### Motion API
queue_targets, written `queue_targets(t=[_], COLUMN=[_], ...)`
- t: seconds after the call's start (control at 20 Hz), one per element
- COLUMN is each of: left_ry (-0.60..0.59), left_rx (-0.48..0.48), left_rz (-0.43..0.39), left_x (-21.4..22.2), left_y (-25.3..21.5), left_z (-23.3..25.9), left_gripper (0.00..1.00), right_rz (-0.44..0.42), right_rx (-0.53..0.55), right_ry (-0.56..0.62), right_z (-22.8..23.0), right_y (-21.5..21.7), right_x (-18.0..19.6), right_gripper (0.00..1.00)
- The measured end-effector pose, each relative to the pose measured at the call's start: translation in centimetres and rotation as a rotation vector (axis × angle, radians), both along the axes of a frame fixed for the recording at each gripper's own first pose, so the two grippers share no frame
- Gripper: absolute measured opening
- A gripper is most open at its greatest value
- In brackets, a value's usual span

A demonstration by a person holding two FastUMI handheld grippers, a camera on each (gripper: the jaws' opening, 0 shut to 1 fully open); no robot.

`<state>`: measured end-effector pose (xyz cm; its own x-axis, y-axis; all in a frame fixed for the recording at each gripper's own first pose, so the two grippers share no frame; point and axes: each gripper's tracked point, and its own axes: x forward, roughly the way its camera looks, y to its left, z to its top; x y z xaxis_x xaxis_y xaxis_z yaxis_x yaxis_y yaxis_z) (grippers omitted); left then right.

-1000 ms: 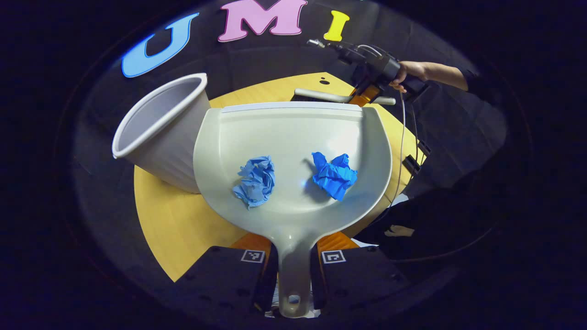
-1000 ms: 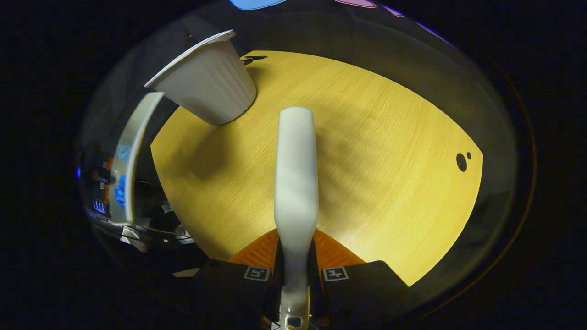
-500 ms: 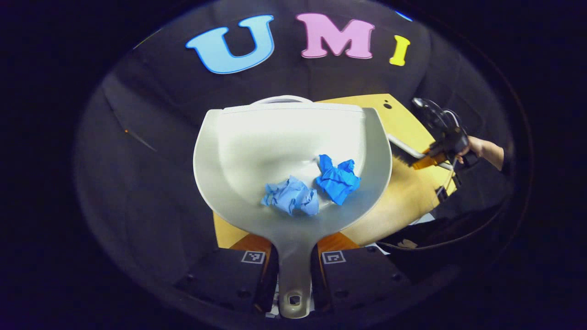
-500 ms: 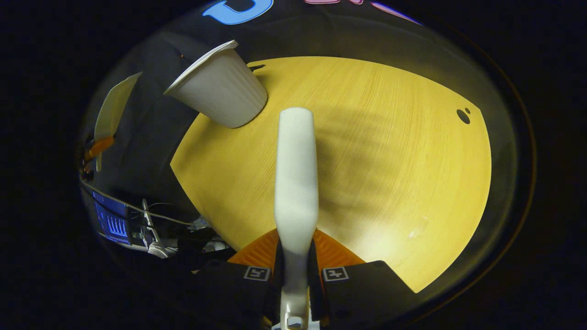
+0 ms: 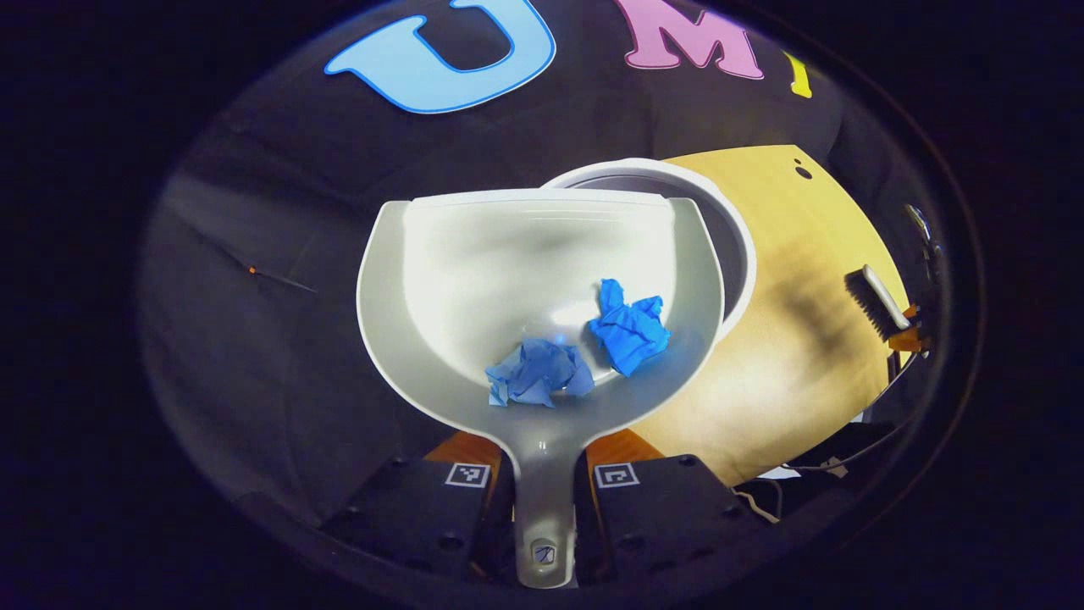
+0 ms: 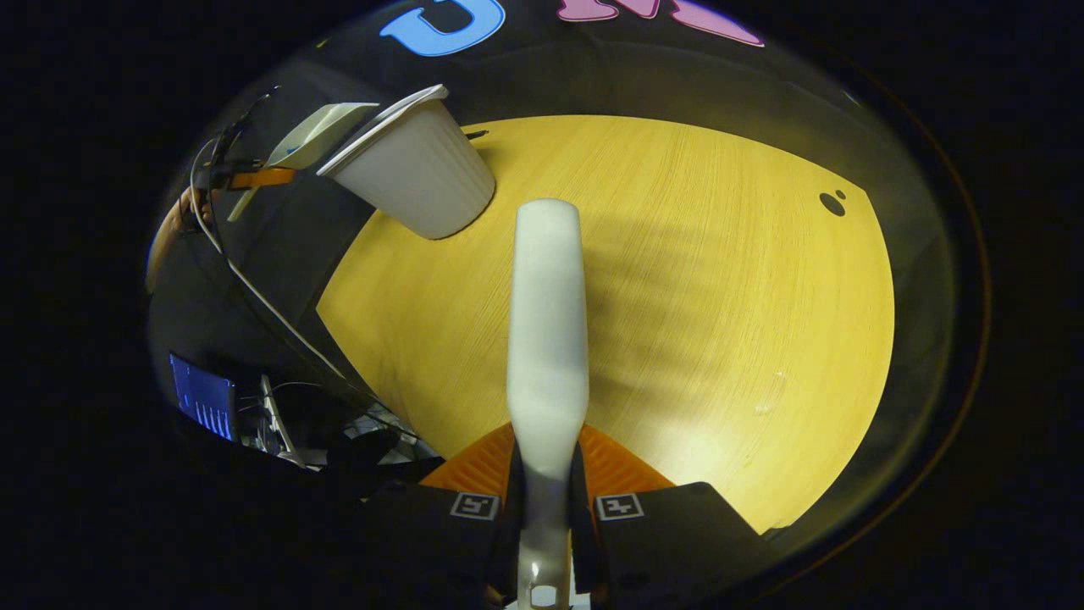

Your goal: Pick up the small broom and dustpan from the desktop, sweep the trash into the dustpan with the broom, and then empty the trash into the garbage bin.

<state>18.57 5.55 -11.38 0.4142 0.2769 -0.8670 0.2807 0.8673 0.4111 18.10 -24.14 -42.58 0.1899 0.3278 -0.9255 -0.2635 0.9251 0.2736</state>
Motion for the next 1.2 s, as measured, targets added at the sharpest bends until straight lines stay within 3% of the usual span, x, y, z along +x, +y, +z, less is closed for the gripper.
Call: queue_targets(t=[0.3, 0.55, 0.75, 0.85, 0.95, 1.2], left_ry=[0.044, 0.110, 0.151, 0.147, 0.130, 0.057], left_rx=[0.290, 0.602, 0.598, 0.648, 0.689, 0.633], left_rz=[-0.108, -0.325, -0.380, -0.428, -0.454, -0.406], left_x=[-1.0, -2.0, -4.9, -6.1, -7.2, -8.9], left_y=[-4.6, -8.4, -11.2, -10.3, -8.7, -7.8], left_z=[-3.4, -6.9, -10.0, -11.9, -13.6, -14.5], left_gripper=[0.29, 0.28, 0.28, 0.28, 0.28, 0.28], right_rz=[-0.027, -0.006, -0.010, -0.011, -0.004, -0.026], right_rx=[0.023, 0.001, 0.012, 0.018, 0.015, 0.016], right_ry=[0.019, 0.002, 0.007, 0.018, 0.026, 0.027], right_z=[-0.9, -1.6, -1.7, -1.7, -1.7, -1.6], right_y=[0.1, -0.8, -0.2, -0.2, -0.2, -0.3], right_x=[-1.2, -1.0, -1.5, -1.8, -2.1, -1.9], right_gripper=[0.28, 0.27, 0.27, 0.23, 0.27, 0.27])
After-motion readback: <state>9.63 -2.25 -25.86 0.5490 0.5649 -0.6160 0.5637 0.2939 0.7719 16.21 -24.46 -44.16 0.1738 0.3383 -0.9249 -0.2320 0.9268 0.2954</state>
